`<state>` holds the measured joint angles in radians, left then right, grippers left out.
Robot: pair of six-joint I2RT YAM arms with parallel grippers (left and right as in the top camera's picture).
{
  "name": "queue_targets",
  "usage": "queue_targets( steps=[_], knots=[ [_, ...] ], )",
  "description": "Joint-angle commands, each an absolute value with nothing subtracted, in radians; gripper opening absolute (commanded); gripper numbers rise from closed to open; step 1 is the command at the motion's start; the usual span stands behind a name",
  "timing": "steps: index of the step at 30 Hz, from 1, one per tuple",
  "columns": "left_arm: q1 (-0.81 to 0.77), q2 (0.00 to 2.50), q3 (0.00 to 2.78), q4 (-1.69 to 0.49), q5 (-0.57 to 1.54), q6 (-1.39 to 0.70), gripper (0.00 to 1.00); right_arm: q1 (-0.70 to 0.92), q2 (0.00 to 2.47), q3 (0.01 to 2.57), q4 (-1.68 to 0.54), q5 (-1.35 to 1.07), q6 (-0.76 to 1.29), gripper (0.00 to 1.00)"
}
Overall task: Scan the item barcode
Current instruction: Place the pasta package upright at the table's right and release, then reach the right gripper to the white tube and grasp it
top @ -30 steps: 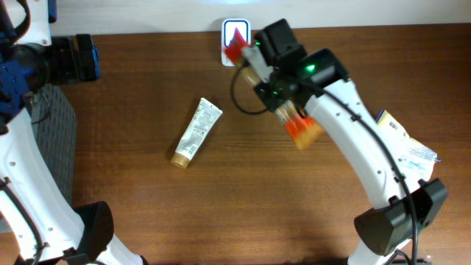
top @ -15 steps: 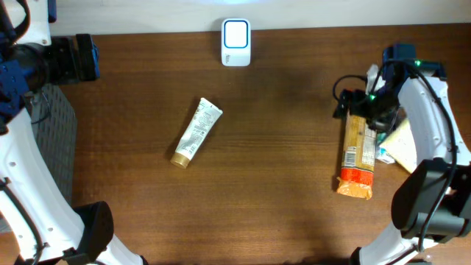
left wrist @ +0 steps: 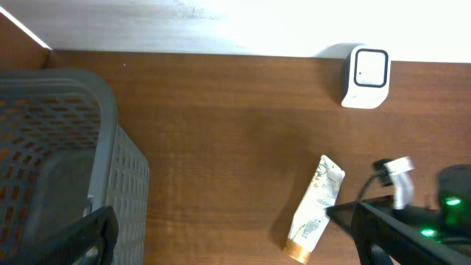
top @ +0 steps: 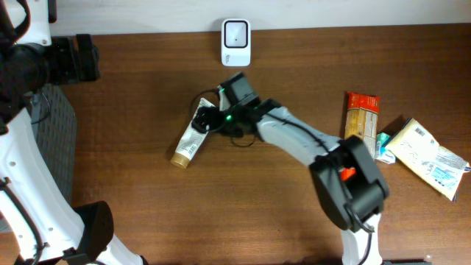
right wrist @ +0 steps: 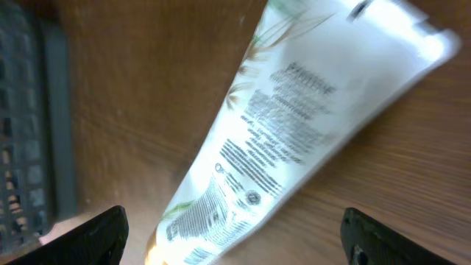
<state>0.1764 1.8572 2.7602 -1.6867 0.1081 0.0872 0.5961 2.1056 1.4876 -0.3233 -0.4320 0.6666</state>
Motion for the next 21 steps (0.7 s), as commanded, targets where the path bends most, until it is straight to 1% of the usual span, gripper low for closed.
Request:
queue_targets(
  steps=[1, 2, 3, 5, 6, 8, 10, 11, 12, 13, 15, 19, 21],
  knots=[
    [0.182, 1.856, 2.763, -1.687, 0.116, 0.1, 0.99, 0.643, 2.166, 1.488, -0.287, -0.331, 0.691, 0.84],
    [0.182, 1.856, 2.763, -1.688, 0.116, 0.099, 0.99, 0.644, 2.164, 1.492, -0.286, -0.308, 0.57, 0.73],
    [0.182, 1.856, 2.763, -1.688, 0.116, 0.1, 0.99, 0.642, 2.16, 1.511, -0.296, -0.304, 0.497, 0.73],
    [0.182, 1.856, 2.763, -1.688, 0.116, 0.099, 0.99, 0.639, 2.16, 1.598, -0.368, -0.287, 0.381, 0.66],
    [0.182, 1.856, 2.763, -1.688, 0.116, 0.1, 0.99, 0.641, 2.16, 1.674, -0.43, -0.222, 0.326, 0.64],
    [0.182, 1.856, 2.763, -1.688, 0.116, 0.099, 0.99, 0.647, 2.161, 1.735, -0.443, -0.154, 0.258, 0.64],
    [0.182, 1.856, 2.763, -1.688, 0.116, 0.099, 0.99, 0.65, 2.17, 1.736, -0.381, -0.127, 0.192, 0.66],
    [0.182, 1.856, 2.763, -1.688, 0.116, 0.099, 0.99, 0.654, 2.194, 1.737, -0.327, -0.134, 0.142, 0.71],
    [0.182, 1.856, 2.763, -1.688, 0.116, 0.099, 0.99, 0.657, 2.222, 1.737, -0.282, -0.163, 0.088, 0.73],
    [0.182, 1.856, 2.763, -1.688, 0.116, 0.099, 0.99, 0.667, 2.262, 1.737, -0.233, -0.196, 0.046, 0.74],
    [0.182, 1.856, 2.763, -1.688, 0.116, 0.099, 0.99, 0.682, 2.312, 1.737, -0.186, -0.22, -0.062, 0.73],
    [0.182, 1.856, 2.763, -1.688, 0.116, 0.099, 0.99, 0.672, 2.313, 1.736, -0.223, -0.125, -0.173, 0.73],
    [0.182, 1.856, 2.763, -1.688, 0.116, 0.099, 0.99, 0.653, 2.312, 1.737, -0.298, -0.117, -0.195, 0.72]
  ],
)
